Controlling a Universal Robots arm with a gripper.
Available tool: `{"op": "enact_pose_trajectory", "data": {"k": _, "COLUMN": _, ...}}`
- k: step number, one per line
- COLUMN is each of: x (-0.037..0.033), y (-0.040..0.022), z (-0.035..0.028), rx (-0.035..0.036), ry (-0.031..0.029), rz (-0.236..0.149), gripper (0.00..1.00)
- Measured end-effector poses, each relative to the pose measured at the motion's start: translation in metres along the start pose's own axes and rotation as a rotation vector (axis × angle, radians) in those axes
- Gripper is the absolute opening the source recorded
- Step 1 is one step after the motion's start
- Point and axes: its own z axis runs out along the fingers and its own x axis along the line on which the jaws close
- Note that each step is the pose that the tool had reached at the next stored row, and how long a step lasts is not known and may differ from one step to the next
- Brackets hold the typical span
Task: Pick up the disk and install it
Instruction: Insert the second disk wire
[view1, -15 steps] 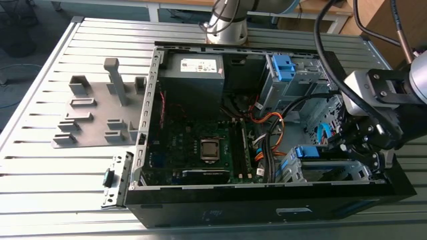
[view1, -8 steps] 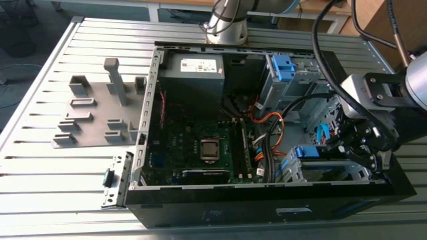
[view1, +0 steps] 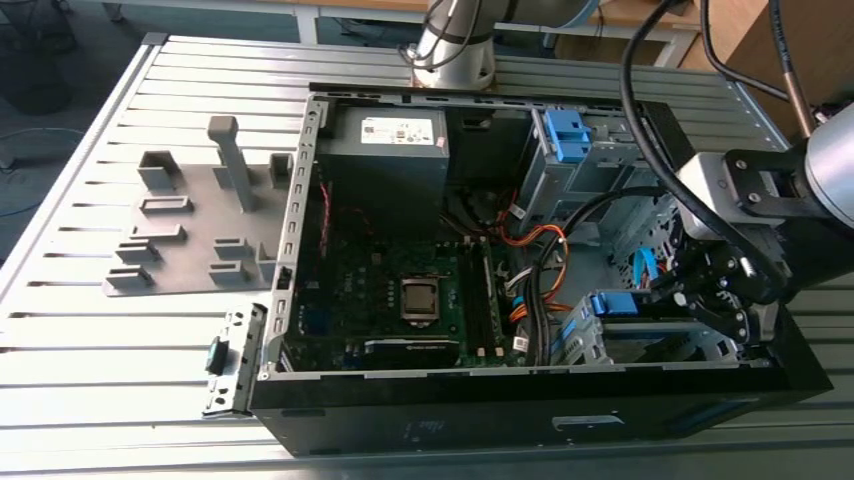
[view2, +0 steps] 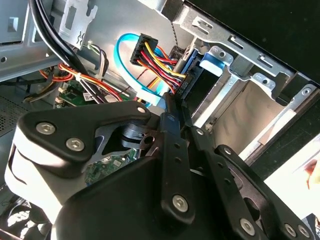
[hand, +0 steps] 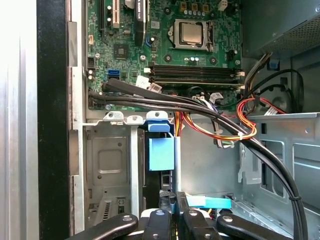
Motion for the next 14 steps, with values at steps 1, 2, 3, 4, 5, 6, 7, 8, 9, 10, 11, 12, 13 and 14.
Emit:
{"op": "enact_pose_trajectory", "data": {"k": 1, "x": 0.0000, "y": -0.0001, "z": 0.0007, "rx": 0.0001, "ry": -0.0019, "rz": 0.000, "gripper": 0.16}}
{"op": "enact_pose_trajectory", "data": {"k": 2, "x": 0.0002, "y": -0.0001, "z": 0.0011, "rx": 0.0002, "ry": -0.0021, "rz": 0.000, "gripper": 0.17}}
{"op": "enact_pose_trajectory", "data": {"k": 3, "x": 0.0002, "y": -0.0001, "z": 0.0010, "rx": 0.0000, "ry": -0.0019, "rz": 0.000, "gripper": 0.23}}
{"op": "enact_pose_trajectory", "data": {"k": 4, "x": 0.0001, "y": -0.0001, "z": 0.0006, "rx": 0.0000, "ry": -0.0011, "rz": 0.000, "gripper": 0.23}}
{"op": "enact_pose_trajectory", "data": {"k": 5, "x": 0.0000, "y": -0.0001, "z": 0.0001, "rx": 0.0000, "ry": -0.0001, "rz": 0.000, "gripper": 0.23}}
{"op": "enact_pose_trajectory", "data": {"k": 6, "x": 0.0001, "y": 0.0000, "z": 0.0001, "rx": 0.0000, "ry": -0.0002, "rz": 0.000, "gripper": 0.23}}
{"op": "enact_pose_trajectory", "data": {"k": 7, "x": -0.0001, "y": 0.0000, "z": -0.0007, "rx": 0.0000, "ry": 0.0000, "rz": 0.000, "gripper": 0.23}}
{"op": "enact_pose_trajectory", "data": {"k": 8, "x": -0.0006, "y": 0.0001, "z": -0.0032, "rx": 0.0000, "ry": -0.0003, "rz": 0.000, "gripper": 0.23}}
{"op": "enact_pose_trajectory", "data": {"k": 9, "x": -0.0013, "y": 0.0001, "z": -0.0069, "rx": 0.0000, "ry": -0.0006, "rz": 0.000, "gripper": 0.23}}
{"op": "enact_pose_trajectory", "data": {"k": 10, "x": -0.0022, "y": 0.0003, "z": -0.0116, "rx": 0.0001, "ry": -0.0001, "rz": 0.000, "gripper": 0.23}}
{"op": "enact_pose_trajectory", "data": {"k": 11, "x": -0.0030, "y": 0.0004, "z": -0.0159, "rx": 0.0000, "ry": -0.0001, "rz": 0.000, "gripper": 0.23}}
{"op": "enact_pose_trajectory", "data": {"k": 12, "x": -0.0038, "y": 0.0005, "z": -0.0202, "rx": 0.0000, "ry": -0.0002, "rz": 0.000, "gripper": 0.23}}
{"op": "enact_pose_trajectory", "data": {"k": 13, "x": -0.0044, "y": 0.0005, "z": -0.0232, "rx": 0.0001, "ry": -0.0001, "rz": 0.000, "gripper": 0.23}}
{"op": "enact_pose_trajectory", "data": {"k": 14, "x": -0.0045, "y": 0.0006, "z": -0.0239, "rx": 0.0000, "ry": -0.0001, "rz": 0.000, "gripper": 0.23}}
